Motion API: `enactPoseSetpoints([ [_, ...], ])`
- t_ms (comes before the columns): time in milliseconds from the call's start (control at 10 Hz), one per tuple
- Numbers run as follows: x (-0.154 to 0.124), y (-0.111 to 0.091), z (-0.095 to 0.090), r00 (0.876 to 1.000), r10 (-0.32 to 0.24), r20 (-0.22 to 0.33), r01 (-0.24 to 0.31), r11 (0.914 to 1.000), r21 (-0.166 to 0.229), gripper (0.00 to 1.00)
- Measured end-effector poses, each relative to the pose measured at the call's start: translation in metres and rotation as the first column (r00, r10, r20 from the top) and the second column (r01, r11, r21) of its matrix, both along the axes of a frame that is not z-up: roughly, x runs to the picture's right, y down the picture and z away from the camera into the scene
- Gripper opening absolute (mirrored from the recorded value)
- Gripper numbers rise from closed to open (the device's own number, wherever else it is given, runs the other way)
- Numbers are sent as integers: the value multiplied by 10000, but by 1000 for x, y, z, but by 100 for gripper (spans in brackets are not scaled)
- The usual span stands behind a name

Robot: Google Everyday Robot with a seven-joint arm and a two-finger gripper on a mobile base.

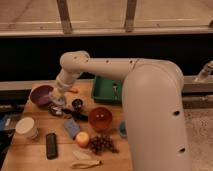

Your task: Place towel in paper cup

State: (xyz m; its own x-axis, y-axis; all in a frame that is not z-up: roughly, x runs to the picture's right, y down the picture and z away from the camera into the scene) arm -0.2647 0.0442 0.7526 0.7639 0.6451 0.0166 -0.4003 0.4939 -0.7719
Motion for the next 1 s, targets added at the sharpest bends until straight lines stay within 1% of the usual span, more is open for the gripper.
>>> enactPoseSetpoints([
  [100, -14, 9, -8, 9996, -245, 128, 242, 9994, 228, 0],
  [200, -30, 19, -16, 9980, -570, 271, 555, 9970, 533, 0],
  [300, -44, 25, -23, 9949, -907, 436, 867, 9926, 850, 0],
  [500, -63, 31, -33, 9873, -1389, 774, 1287, 9838, 1246, 0],
  [600, -70, 33, -36, 9820, -1650, 919, 1517, 9789, 1367, 0],
  [800, -94, 42, -44, 9693, -2123, 1240, 1930, 9695, 1511, 0],
  [1000, -100, 45, -45, 9602, -2336, 1530, 2125, 9667, 1423, 0],
])
